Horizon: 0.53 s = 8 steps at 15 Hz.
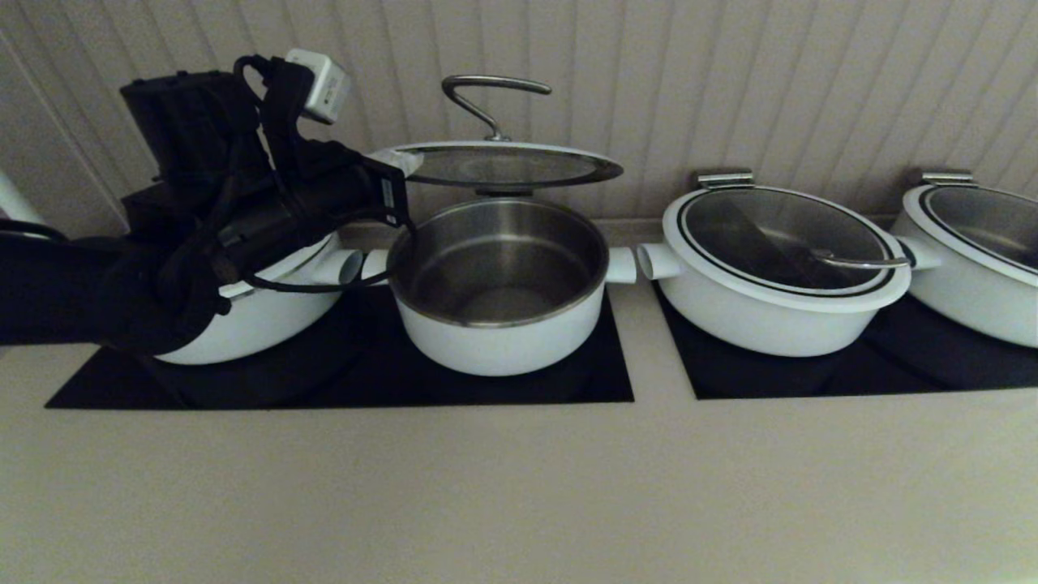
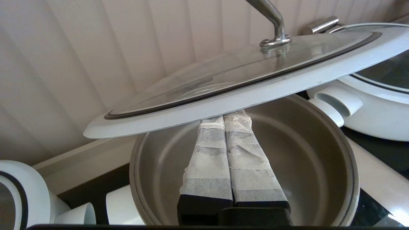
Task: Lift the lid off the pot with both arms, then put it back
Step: Open the pot lid completely
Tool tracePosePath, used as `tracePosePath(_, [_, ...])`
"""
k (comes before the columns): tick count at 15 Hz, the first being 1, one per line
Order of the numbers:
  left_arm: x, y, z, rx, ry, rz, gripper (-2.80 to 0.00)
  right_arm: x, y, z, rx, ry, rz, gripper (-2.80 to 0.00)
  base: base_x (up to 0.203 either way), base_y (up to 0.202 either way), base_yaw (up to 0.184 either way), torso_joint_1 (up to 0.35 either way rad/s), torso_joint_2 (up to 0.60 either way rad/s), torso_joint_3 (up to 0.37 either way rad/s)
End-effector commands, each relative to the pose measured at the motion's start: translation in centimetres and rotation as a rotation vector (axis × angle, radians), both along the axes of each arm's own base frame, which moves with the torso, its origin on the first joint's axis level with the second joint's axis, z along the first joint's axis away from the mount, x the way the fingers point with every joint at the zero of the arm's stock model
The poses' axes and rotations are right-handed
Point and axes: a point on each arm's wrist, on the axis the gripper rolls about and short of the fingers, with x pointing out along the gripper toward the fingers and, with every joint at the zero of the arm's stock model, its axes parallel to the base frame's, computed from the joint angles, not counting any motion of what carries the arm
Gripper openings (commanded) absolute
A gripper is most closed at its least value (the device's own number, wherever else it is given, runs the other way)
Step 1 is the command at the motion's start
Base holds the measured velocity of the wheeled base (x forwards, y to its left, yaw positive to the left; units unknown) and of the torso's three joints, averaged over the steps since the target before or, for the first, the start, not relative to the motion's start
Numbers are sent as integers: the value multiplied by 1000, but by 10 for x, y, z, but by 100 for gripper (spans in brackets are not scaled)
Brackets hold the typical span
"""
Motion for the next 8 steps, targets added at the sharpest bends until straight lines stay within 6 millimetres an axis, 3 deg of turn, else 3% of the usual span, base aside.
tracePosePath(1, [-3, 1, 5, -5, -19, -1, -280, 0, 0, 0, -1, 2, 1, -280, 0, 0, 0, 0, 0, 0])
tracePosePath(8, [-6, 2, 10, -9, -33, 1, -280, 0, 0, 0, -1, 2, 1, -280, 0, 0, 0, 0, 0, 0])
